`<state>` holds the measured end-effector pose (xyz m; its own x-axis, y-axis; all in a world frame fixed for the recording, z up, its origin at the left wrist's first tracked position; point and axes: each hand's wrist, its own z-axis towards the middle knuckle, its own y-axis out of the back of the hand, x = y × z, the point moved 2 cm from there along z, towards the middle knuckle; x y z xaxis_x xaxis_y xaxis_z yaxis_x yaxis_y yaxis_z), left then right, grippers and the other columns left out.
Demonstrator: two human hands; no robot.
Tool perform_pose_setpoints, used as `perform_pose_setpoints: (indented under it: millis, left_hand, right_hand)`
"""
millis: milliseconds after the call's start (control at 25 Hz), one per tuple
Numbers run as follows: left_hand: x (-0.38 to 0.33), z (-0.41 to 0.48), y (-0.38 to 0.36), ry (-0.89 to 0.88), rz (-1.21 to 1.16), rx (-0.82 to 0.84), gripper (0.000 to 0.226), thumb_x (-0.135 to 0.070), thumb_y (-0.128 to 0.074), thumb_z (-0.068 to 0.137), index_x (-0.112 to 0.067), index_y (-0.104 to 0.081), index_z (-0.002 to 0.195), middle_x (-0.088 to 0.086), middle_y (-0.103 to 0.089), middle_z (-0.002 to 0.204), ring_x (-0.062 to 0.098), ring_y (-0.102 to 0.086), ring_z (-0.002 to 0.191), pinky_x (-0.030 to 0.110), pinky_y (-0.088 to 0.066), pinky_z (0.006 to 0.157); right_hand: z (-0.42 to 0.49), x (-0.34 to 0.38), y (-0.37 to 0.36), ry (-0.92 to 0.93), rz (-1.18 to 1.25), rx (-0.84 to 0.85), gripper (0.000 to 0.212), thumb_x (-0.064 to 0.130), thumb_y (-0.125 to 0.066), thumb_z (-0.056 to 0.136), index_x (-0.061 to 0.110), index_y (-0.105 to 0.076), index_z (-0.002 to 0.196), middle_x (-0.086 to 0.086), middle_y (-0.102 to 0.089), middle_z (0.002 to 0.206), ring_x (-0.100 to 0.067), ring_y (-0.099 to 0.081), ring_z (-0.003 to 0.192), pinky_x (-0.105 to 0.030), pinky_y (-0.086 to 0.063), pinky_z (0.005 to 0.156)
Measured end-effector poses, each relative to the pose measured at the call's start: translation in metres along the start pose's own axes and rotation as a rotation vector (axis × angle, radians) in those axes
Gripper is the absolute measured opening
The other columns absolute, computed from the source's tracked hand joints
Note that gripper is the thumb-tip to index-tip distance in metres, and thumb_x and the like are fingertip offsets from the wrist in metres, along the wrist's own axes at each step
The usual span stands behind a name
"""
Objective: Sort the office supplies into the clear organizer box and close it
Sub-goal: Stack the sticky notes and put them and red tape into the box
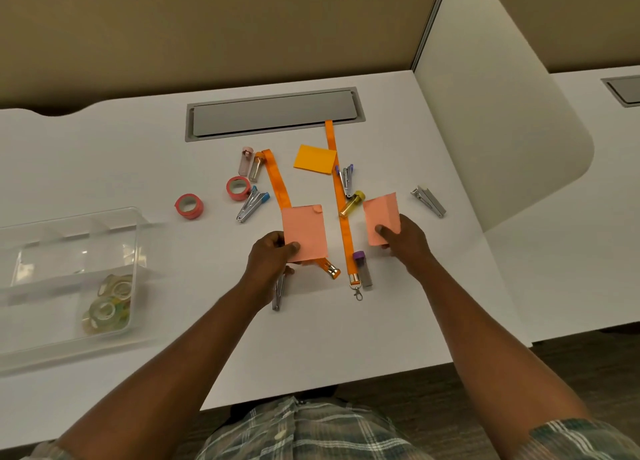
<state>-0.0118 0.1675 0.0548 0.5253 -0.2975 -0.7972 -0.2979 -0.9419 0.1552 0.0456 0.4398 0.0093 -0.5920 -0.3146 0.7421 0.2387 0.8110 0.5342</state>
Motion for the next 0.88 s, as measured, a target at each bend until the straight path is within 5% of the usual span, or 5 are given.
perform_pose_setpoints:
  millis: [160,280,480,720,880]
  left_hand:
    - [-0.02,-0.005,-0.011,-0.008,-0.101,0.066,0.024,-0.012,-0.061,0.095,-0.011,-0.057,0.118,0.008,-0.067,0.108,0.024,-0.069,0.084,0.028,-0.055,0.06]
    - [-0.03,-0.004,-0.013,-0.063,-0.058,0.045,0.029,-0.013,-0.063,0.094,-0.015,-0.053,0.12,0.01,-0.067,0.106,0.024,-0.068,0.082,0.029,-0.055,0.06]
    - [-0.03,-0.003,-0.003,-0.176,0.265,-0.14,0.041,-0.026,-0.062,0.094,-0.02,-0.049,0.132,0.007,-0.064,0.116,0.023,-0.067,0.091,0.039,-0.06,0.078]
    - [-0.031,-0.005,0.004,-0.169,0.332,-0.14,0.049,-0.028,-0.056,0.098,-0.018,-0.043,0.145,0.011,-0.065,0.126,0.028,-0.071,0.096,0.047,-0.057,0.089]
    - [-0.03,0.0,0.014,-0.062,0.202,-0.169,0.046,-0.019,-0.052,0.1,-0.015,-0.044,0.145,0.013,-0.065,0.124,0.026,-0.074,0.084,0.042,-0.06,0.083]
  right_hand:
    - [-0.021,0.038,-0.024,0.061,0.205,0.098,0.047,0.032,-0.056,0.099,0.013,-0.047,0.141,-0.013,-0.063,0.128,-0.028,-0.066,0.104,-0.044,-0.059,0.083]
    - [-0.036,0.066,-0.046,0.085,0.291,0.227,0.047,0.042,-0.054,0.098,0.019,-0.05,0.139,-0.009,-0.067,0.122,-0.025,-0.07,0.099,-0.037,-0.061,0.076]
    - [-0.049,0.094,-0.067,-0.177,0.571,0.31,0.039,0.05,-0.041,0.101,0.02,-0.045,0.126,-0.008,-0.061,0.109,-0.03,-0.065,0.099,-0.036,-0.059,0.073]
    - [-0.044,0.107,-0.095,0.007,0.325,0.401,0.055,0.044,-0.046,0.101,0.02,-0.036,0.149,-0.007,-0.054,0.139,-0.03,-0.059,0.116,-0.045,-0.057,0.092]
    - [-0.044,0.113,-0.11,0.073,0.277,0.418,0.047,0.042,-0.039,0.104,0.02,-0.038,0.147,0.002,-0.055,0.123,-0.018,-0.058,0.104,-0.029,-0.054,0.082]
